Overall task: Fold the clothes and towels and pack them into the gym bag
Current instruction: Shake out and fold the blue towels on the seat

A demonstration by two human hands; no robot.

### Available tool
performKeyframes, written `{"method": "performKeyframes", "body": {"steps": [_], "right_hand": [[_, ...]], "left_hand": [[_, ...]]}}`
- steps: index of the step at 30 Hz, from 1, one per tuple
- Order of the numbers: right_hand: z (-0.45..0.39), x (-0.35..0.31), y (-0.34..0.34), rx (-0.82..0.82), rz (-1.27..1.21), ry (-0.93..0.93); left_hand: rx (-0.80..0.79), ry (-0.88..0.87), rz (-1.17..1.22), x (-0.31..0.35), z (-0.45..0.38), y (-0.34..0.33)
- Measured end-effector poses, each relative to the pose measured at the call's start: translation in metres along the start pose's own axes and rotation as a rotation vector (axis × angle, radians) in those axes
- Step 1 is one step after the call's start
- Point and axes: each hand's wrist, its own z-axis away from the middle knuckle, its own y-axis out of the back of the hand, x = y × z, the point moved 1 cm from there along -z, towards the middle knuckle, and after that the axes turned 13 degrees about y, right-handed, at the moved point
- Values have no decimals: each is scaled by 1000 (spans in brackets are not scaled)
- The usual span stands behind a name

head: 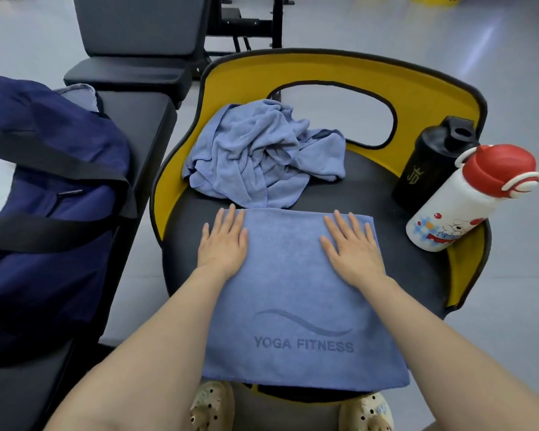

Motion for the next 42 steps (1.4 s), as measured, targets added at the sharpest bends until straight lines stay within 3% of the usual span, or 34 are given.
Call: {"method": "performKeyframes", "body": {"steps": [7, 13, 18, 23, 29, 36, 42], "right_hand": [[-6, 14, 12, 139, -69, -144], [-5, 28, 22, 216, -102, -168], [-9, 34, 27, 369, -357, -301], [-12, 39, 35, 363, -584, -395], [-20, 49, 47, 197, -790, -460], [-23, 52, 55, 423, -1015, -500], [-24, 49, 68, 589, -1096, -408]], "left_hand": [[137, 136, 473, 2, -15, 11], [151, 203, 603, 5, -19, 19], [101, 305, 591, -5, -22, 24], [36, 296, 748, -5, -24, 33], [-25, 372, 1016, -14, -35, 32], [19, 384, 1222, -12, -36, 43], [94, 342, 1323, -6, -36, 56]]}}
